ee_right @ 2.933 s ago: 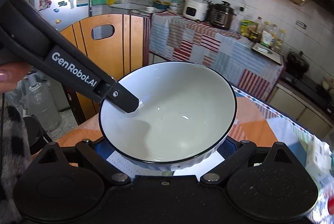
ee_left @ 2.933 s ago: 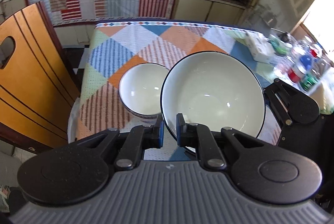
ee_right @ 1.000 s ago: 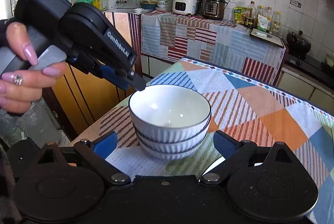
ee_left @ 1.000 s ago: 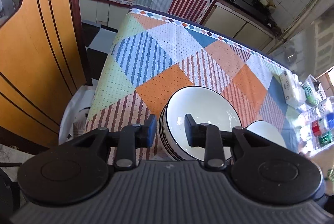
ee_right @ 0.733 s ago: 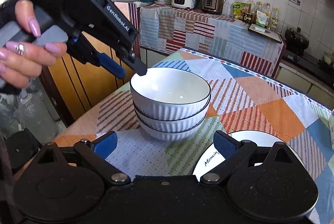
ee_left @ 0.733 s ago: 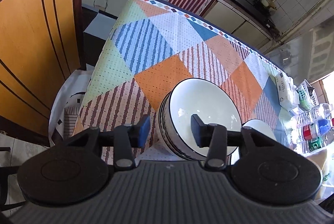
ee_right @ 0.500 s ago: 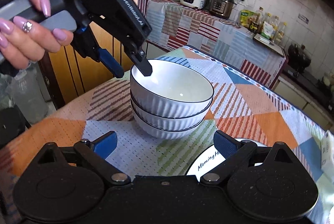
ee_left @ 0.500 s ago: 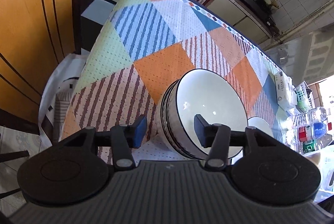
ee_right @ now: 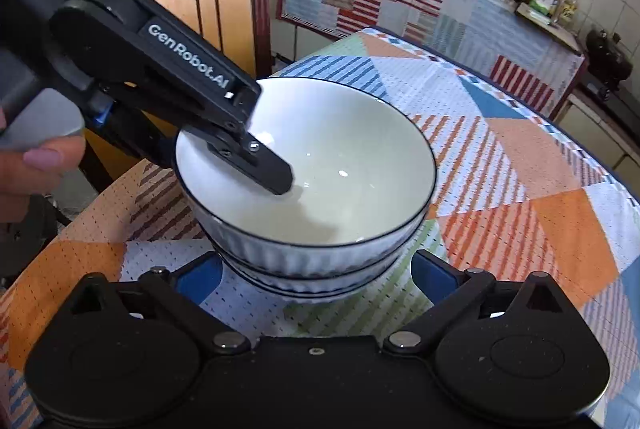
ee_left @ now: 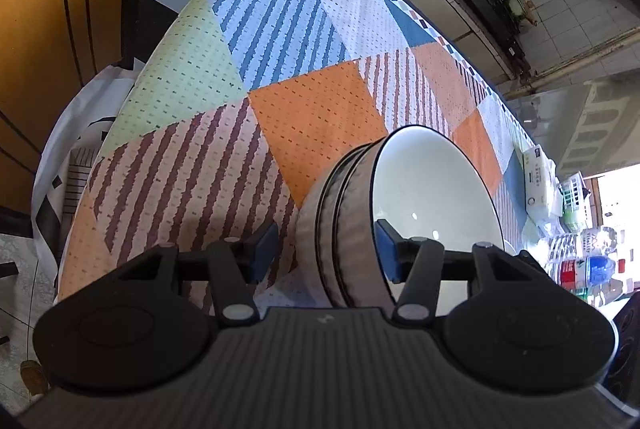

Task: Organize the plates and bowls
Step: 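Grip the bowl stack rim with the right tool while the left tool grips the inner rim, then carry the bowl stack with both tools onto the plate stack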

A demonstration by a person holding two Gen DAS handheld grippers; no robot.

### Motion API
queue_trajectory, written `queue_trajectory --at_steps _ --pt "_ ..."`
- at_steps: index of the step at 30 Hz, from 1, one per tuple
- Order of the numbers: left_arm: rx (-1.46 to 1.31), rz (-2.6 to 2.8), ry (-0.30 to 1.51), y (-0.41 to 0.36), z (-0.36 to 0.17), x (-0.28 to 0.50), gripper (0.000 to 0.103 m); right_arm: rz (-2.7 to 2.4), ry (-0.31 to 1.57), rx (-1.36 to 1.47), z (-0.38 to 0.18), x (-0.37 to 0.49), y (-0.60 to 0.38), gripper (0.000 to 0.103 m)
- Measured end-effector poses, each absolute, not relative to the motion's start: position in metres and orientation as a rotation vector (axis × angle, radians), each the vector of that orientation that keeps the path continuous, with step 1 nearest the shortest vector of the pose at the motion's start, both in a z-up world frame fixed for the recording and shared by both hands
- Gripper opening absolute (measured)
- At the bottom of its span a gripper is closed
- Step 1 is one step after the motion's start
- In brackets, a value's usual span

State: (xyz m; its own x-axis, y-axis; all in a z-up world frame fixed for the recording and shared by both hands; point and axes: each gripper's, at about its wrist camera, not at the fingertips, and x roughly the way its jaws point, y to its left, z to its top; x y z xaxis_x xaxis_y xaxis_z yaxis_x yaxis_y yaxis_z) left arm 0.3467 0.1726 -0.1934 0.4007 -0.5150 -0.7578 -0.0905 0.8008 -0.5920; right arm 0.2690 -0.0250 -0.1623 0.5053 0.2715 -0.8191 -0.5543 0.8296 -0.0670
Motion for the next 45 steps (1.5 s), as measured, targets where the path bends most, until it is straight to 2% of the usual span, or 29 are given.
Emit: queue_trajectory --at_steps 5,14,26,45 --pt "-0.631 -0.315 1.135 0.169 -0.198 0.349 0.044 0.518 0.930 -0.368 -0.171 0.275 -0.017 0.103" --pt "-0.640 -0.310 1.134 0.169 -0.198 0.350 0.044 0.531 0.965 -0.347 -0.178 0.284 -0.015 0.103" --pt "-0.553 -0.289 1.108 0.163 -0.183 0.335 0.047 0.535 0.908 -0.280 -0.174 0.271 -0.017 0.103" --pt "-0.348 -0.457 0.976 0.124 -0.095 0.267 0.047 0.419 0.693 -0.155 -0.123 0.190 -0.052 0.103"
